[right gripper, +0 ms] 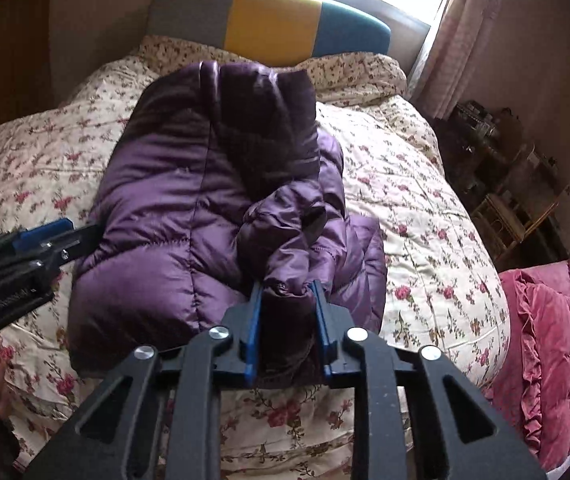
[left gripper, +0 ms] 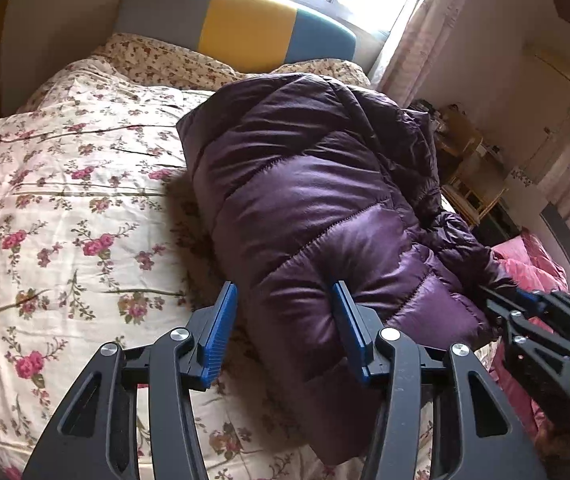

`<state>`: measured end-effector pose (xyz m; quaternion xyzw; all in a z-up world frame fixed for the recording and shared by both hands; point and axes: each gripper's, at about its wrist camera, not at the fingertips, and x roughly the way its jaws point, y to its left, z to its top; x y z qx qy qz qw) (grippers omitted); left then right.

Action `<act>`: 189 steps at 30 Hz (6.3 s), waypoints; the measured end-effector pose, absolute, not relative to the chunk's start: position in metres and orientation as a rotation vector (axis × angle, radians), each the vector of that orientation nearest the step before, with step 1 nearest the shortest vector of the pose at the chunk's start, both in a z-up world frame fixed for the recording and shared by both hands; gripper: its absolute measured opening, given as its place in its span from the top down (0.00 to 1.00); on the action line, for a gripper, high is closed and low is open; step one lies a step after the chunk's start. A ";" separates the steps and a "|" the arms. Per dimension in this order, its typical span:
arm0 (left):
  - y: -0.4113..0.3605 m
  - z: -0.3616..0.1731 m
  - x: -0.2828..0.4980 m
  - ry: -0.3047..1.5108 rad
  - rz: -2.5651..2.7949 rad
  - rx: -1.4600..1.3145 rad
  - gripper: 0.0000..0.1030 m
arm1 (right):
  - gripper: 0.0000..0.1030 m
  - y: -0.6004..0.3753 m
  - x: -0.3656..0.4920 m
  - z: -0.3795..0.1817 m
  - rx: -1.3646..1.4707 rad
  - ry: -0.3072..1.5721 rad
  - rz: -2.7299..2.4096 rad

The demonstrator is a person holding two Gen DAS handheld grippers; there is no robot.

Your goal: Fold large clothes

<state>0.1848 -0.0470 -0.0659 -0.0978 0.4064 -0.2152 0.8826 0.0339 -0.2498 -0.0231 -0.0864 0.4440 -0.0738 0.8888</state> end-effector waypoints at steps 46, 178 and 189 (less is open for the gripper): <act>-0.062 -0.055 0.199 0.790 -0.495 -0.179 0.56 | 0.52 -0.252 0.022 -0.010 -0.216 0.848 -0.288; 0.098 -0.052 0.191 0.778 -0.460 -0.398 0.56 | 0.83 -0.183 0.070 -0.049 -0.006 0.899 0.160; 0.138 -0.082 0.184 0.837 -0.252 -0.416 0.47 | 0.75 -0.125 0.073 -0.074 -0.148 0.873 0.137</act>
